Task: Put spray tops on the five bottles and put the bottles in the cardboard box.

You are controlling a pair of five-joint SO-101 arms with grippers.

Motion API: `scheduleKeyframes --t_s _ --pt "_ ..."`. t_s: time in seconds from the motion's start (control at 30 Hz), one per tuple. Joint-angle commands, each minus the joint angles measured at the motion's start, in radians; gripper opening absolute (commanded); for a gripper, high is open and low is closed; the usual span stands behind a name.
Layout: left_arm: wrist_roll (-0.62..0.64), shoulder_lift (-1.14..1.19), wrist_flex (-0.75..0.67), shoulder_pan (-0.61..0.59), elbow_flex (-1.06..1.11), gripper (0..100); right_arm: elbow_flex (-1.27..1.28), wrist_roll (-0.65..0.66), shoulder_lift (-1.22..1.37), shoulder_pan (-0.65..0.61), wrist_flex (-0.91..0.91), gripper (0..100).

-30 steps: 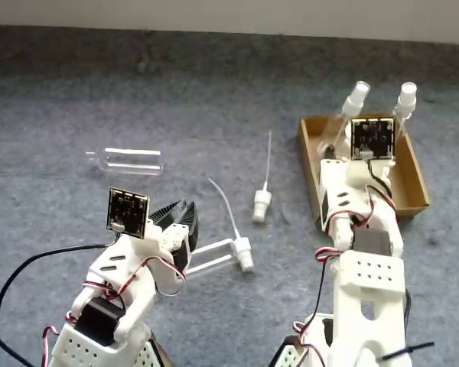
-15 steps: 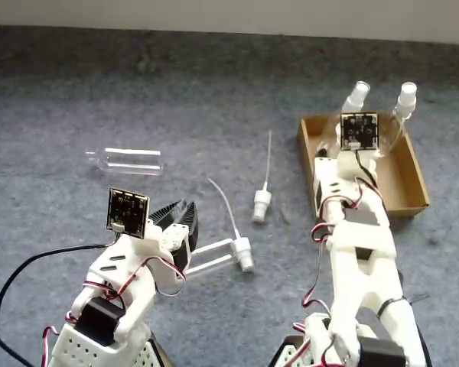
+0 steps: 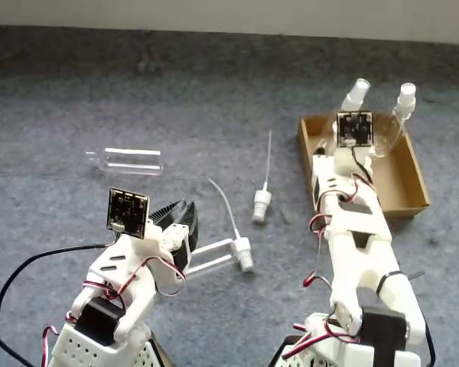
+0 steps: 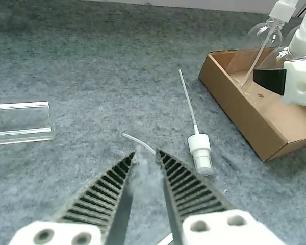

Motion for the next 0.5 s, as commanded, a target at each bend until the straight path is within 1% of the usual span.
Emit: scheduleKeyframes --t_s 0.0,0.1,0.33,0.47 --pt "0.003 -0.013 -0.002 -0.012 -0.005 1 -0.125 -0.038 0.041 0.036 -0.019 13.5" --pt "0.003 -0.013 -0.002 -0.012 -0.005 1 -0.166 -0.077 0.097 0.054 -0.019 13.7" --pt "0.003 -0.013 -0.006 -0.005 0.016 1 -0.177 -0.078 0.165 0.058 -0.019 13.9" --pt "0.003 -0.013 -0.084 -0.010 0.064 1 -0.174 -0.078 0.170 0.056 -0.019 13.9"
